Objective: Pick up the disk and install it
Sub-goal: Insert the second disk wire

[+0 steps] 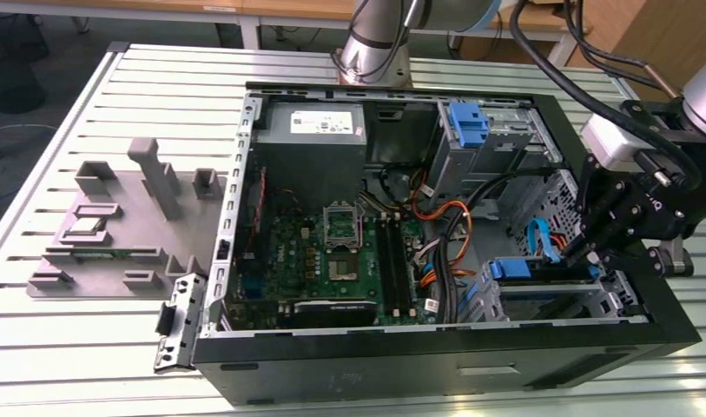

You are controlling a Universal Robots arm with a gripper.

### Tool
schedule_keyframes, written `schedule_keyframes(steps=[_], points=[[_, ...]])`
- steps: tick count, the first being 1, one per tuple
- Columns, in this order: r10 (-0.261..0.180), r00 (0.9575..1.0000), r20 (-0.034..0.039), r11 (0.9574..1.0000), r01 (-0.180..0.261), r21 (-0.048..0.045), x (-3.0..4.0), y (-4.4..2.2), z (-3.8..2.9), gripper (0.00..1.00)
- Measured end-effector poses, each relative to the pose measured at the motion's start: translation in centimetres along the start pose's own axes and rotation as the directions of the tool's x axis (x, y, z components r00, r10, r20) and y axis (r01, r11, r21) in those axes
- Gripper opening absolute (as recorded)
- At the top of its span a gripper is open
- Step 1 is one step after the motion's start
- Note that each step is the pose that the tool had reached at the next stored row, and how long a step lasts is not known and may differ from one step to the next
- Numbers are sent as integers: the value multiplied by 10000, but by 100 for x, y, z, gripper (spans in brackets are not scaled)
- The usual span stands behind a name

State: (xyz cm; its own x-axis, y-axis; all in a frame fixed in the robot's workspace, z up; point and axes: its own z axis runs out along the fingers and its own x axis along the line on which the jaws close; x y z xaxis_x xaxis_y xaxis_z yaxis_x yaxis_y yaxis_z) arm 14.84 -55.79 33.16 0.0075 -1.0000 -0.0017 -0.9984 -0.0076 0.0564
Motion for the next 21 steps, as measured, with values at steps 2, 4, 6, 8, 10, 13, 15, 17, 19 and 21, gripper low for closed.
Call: schedule_keyframes(steps=[2,4,6,8,10,13,15,17,19,21], points=[[0,10000,6,10000,0,1,0,0,-6,18],[-2,10000,8,10000,2,7,0,1,-30,18],[-1,10000,10,10000,1,9,0,2,-36,18],[-1,10000,30,10000,1,24,-1,12,-37,18],[-3,10000,63,10000,3,49,0,36,-35,18],[-6,10000,92,10000,5,66,0,67,-33,18],[-8,9999,132,10000,7,71,0,83,-30,18],[-11,9999,165,10000,10,71,-1,85,-28,18],[-11,9999,165,10000,10,72,-1,86,-28,18],[-10,9999,165,10000,9,71,-1,86,-26,18]])
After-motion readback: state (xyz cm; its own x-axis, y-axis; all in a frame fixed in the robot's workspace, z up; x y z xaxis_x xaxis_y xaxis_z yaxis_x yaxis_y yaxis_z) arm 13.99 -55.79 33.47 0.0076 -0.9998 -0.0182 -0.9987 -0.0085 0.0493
